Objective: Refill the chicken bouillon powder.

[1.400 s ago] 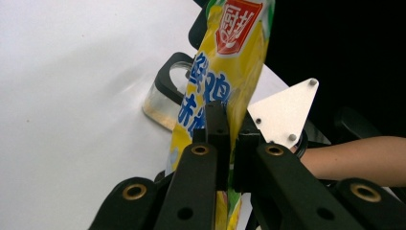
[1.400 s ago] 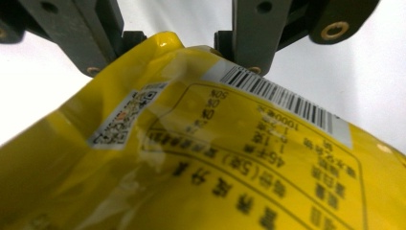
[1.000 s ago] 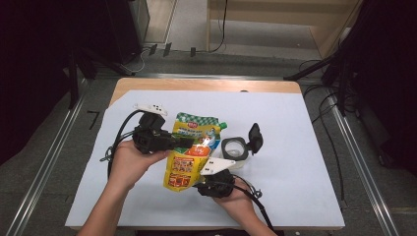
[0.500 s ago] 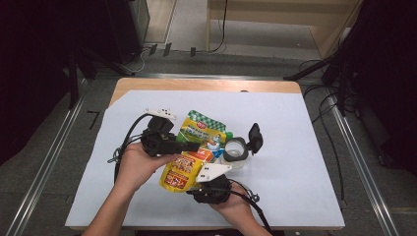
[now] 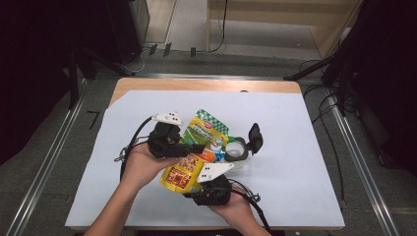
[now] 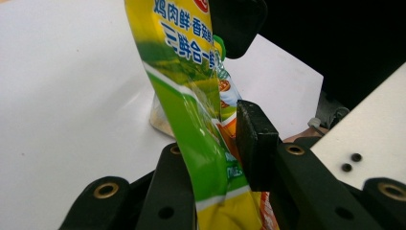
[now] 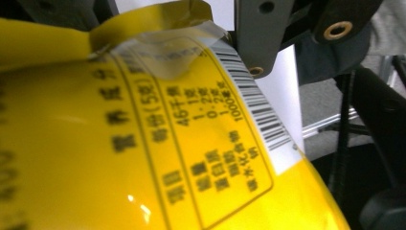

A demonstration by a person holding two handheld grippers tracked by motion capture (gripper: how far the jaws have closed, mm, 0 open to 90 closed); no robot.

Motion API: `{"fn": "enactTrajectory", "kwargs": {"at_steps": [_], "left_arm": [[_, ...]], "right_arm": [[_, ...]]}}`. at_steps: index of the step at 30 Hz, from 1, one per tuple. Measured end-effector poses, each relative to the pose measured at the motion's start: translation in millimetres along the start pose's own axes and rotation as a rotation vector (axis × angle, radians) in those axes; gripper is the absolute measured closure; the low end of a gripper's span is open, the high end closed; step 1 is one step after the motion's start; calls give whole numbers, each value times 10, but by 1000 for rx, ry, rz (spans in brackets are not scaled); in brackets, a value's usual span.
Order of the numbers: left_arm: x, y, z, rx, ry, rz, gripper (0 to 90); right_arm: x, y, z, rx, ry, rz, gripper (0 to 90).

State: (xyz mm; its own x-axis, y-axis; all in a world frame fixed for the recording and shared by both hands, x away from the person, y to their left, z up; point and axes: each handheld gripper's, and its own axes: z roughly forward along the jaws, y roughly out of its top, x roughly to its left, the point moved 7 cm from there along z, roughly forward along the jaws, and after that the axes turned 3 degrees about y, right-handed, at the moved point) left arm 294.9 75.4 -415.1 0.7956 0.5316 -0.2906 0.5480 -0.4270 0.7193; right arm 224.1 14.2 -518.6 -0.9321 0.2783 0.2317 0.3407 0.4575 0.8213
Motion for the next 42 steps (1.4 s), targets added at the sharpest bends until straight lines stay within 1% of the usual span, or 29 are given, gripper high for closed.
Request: {"fn": "enactTrajectory", "kwargs": {"at_steps": [4,6,8,12,13,14,17,19,22,24,29,32,36,39,42], "left_arm": [[11,-4,52,5,5,-27,772],[22,-4,84,3,6,-51,770],[25,-6,112,5,12,-62,770],[10,-9,160,16,23,-69,767],[5,-12,171,23,24,-64,767],[-1,-14,182,29,27,-69,765],[-1,-23,200,43,34,-68,761],[3,-25,209,52,37,-76,760],[7,-28,216,57,49,-90,761],[7,-27,221,56,56,-89,761],[8,-28,227,61,65,-100,760],[2,-27,237,68,74,-106,762],[-1,-19,244,70,79,-130,765],[-2,-14,244,76,76,-146,761],[-7,-7,253,77,67,-164,751]], "right_arm": [[6,-5,2,5,4,10,654],[2,-11,1,6,7,26,654],[-9,-15,2,7,6,36,654],[-9,-15,11,8,3,41,654],[4,-13,17,9,9,42,654],[10,-11,20,9,12,44,655],[20,-16,30,12,16,41,656],[27,-22,35,16,19,54,655],[26,-23,40,18,20,55,643],[19,-23,41,19,6,51,633],[17,-18,46,14,-8,67,616],[21,-15,50,17,-30,67,604],[24,-13,50,22,-67,58,582],[36,-7,53,37,-118,32,567],[42,-3,51,40,-137,39,564]]}}
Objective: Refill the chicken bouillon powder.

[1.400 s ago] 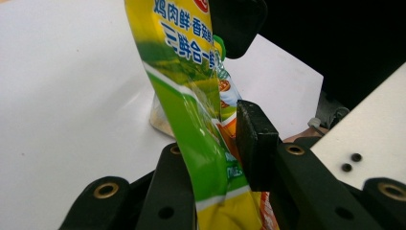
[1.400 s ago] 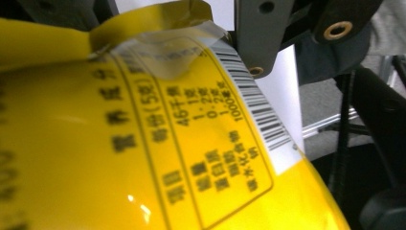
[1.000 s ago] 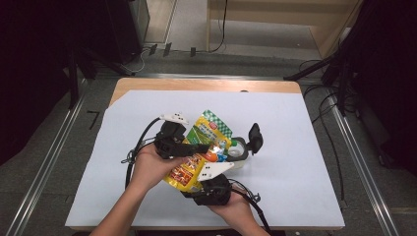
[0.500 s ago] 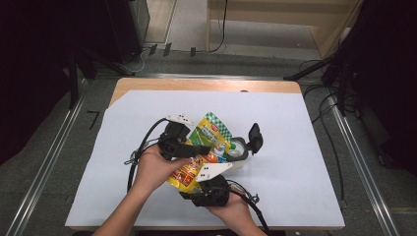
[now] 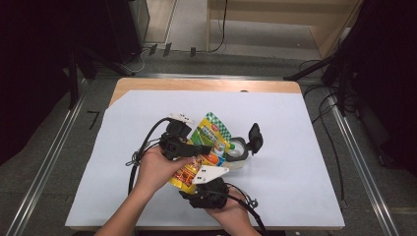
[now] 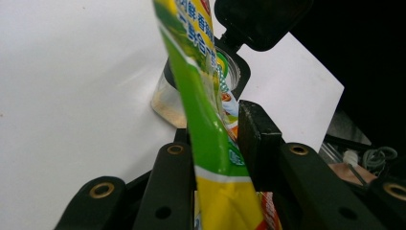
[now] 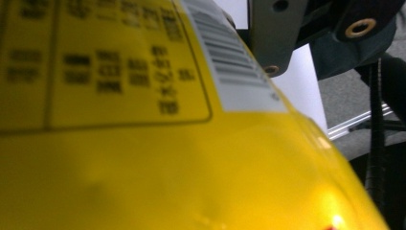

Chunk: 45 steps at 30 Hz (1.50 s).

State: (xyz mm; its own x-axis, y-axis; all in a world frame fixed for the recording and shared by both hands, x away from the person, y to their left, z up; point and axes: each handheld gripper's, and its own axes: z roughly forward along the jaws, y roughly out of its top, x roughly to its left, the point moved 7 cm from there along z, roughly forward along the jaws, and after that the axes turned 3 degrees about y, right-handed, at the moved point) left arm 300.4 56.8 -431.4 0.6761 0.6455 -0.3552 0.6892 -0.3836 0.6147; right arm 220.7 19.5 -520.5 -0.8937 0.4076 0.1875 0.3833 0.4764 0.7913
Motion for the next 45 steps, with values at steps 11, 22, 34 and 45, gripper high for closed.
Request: {"fn": "enactTrajectory", "kwargs": {"at_steps": [11,22,34,45], "left_arm": [[-38,25,4,7,-40,-14,704],[-26,62,-18,24,-56,-57,698],[-17,106,3,54,-56,-96,680],[-72,98,-83,78,-41,-74,618]], "right_arm": [[49,45,-31,-19,89,55,630],[102,100,-34,-12,87,24,575],[71,137,-60,-11,106,91,646],[0,181,-141,-66,163,166,656]]}}
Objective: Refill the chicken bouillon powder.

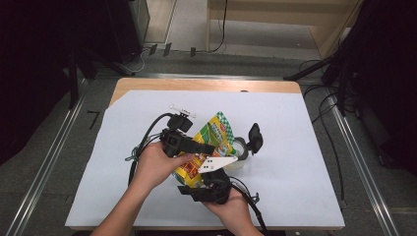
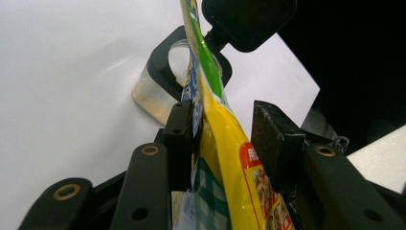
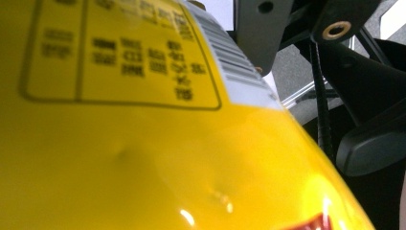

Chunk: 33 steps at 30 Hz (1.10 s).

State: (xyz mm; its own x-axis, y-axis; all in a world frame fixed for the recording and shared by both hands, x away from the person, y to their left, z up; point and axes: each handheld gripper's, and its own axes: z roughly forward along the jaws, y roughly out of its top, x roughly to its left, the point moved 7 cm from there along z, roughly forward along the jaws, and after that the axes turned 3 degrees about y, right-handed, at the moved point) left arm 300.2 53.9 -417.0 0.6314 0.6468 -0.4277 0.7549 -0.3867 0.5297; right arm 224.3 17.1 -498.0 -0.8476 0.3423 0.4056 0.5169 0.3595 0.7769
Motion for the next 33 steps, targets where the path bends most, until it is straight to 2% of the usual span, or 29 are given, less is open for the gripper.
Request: {"fn": "enactTrajectory", "kwargs": {"at_steps": [3,5,7,13,17,21,25,29,31,33], "left_arm": [[-14,7,-19,10,27,15,667],[-25,19,-29,15,55,35,710],[-23,35,-35,24,59,38,749],[-22,94,-42,34,43,16,778],[-13,165,-58,46,43,2,782],[-5,216,-72,37,26,-17,781],[20,208,-79,28,12,-25,780],[29,197,-34,25,4,-24,770],[21,197,-22,21,-12,-29,756],[10,201,-20,15,-8,-25,748]], "right_arm": [[21,8,2,-3,14,4,652],[28,17,7,8,8,-9,643],[40,17,8,21,-5,-25,634],[41,34,-10,52,-65,-85,612],[23,82,-15,61,-69,-80,589],[3,128,-14,82,-86,-95,578],[-9,145,7,80,-82,-97,617],[11,131,26,54,-46,-55,642],[16,126,25,46,-46,-52,644],[12,122,17,35,-46,-50,646]]}}
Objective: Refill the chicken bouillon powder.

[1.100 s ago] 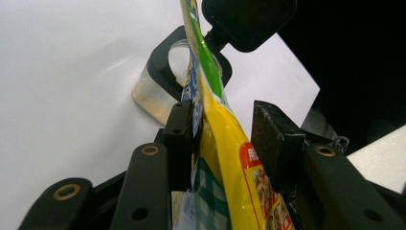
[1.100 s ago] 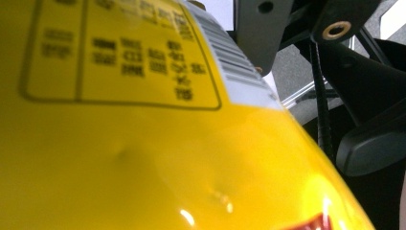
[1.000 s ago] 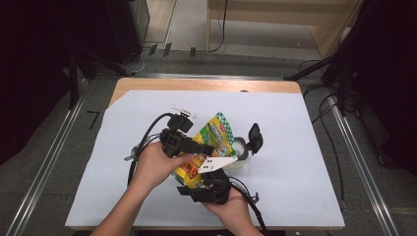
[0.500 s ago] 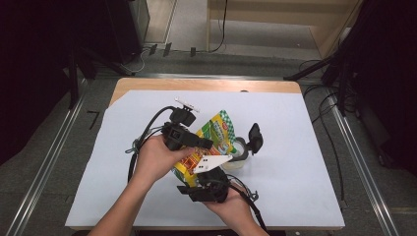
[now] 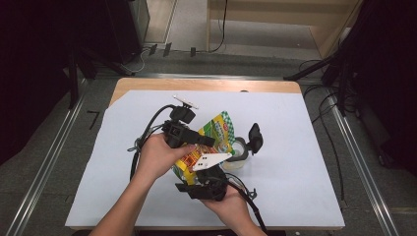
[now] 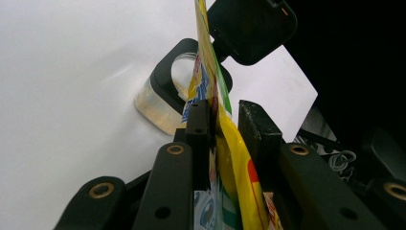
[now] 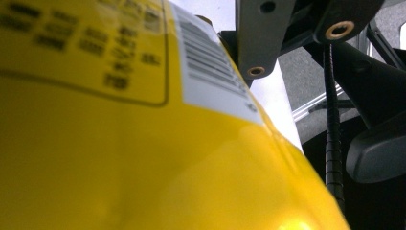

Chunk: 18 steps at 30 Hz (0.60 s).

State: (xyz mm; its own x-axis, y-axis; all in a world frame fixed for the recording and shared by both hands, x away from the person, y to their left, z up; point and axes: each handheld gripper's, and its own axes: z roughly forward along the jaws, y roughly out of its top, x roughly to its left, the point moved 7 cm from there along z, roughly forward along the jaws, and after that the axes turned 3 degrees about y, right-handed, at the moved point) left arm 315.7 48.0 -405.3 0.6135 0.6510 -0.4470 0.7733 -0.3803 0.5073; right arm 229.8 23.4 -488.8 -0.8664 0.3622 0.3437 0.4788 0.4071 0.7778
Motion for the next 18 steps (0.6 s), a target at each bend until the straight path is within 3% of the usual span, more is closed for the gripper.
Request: {"fn": "enactTrajectory", "kwargs": {"at_steps": [5,10,18], "left_arm": [[-34,9,-1,-21,-10,5,706],[-58,7,-23,-28,-20,11,649],[-30,-5,-1,-12,16,8,722]], "right_arm": [[-20,23,-25,-34,37,52,656],[-48,36,-51,-51,44,72,657],[-60,23,-52,-36,51,76,649]]}}
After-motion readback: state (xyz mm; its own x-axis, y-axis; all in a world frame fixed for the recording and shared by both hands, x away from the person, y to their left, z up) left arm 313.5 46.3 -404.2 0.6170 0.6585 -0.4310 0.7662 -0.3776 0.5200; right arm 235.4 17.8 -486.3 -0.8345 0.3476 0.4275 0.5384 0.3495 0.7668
